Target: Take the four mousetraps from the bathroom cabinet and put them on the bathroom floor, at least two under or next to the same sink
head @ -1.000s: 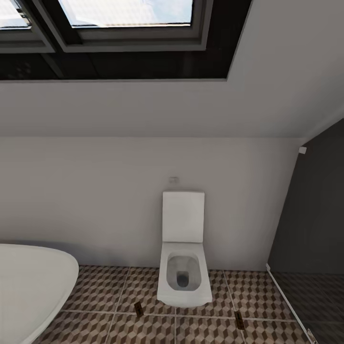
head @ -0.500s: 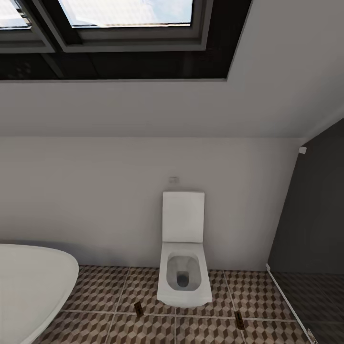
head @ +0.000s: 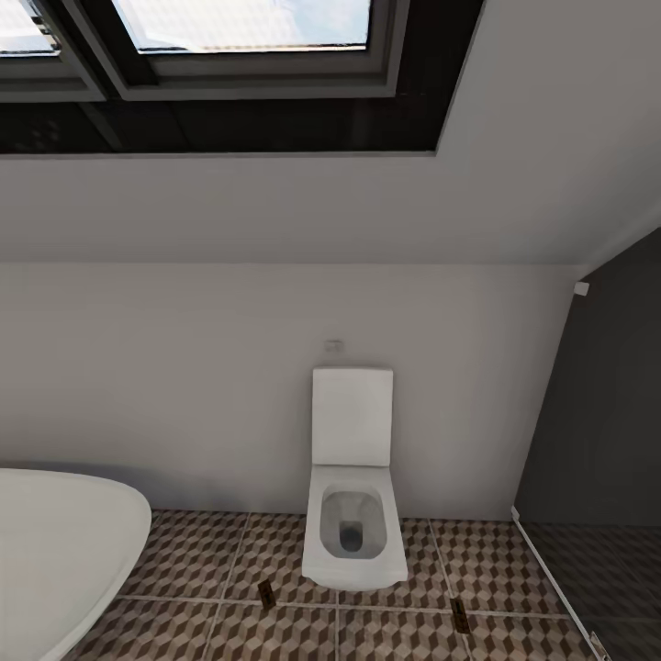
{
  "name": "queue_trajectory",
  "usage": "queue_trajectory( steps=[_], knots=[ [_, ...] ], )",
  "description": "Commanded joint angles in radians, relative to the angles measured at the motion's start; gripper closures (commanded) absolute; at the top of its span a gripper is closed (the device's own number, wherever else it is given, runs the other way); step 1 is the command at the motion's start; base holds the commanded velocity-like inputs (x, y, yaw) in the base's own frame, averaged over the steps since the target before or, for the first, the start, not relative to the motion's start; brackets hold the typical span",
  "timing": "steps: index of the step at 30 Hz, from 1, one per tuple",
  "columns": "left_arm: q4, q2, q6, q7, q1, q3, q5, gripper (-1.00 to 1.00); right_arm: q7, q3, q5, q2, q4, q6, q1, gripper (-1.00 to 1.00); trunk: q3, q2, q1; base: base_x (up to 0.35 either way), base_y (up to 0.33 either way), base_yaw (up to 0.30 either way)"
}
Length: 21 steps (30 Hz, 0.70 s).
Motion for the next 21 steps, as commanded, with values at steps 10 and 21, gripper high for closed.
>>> queue_trajectory(
  steps=[10,21],
  knots=[
    [0.000,0.000,-0.003,0.002,-0.001,-0.009,0.009,-1.00,-0.003,-0.010,0.010,0.000,0.002,-0.004,-0.001,-1.00,-0.001,-0.001,0.000,0.000,0.000,0.000],
    [0.000,0.000,-0.003,0.002,-0.001,-0.009,0.009,-1.00,-0.003,-0.010,0.009,0.000,0.002,-0.004,-0.001,-1.00,-0.001,-0.001,0.000,0.000,0.000,0.000]
  ],
)
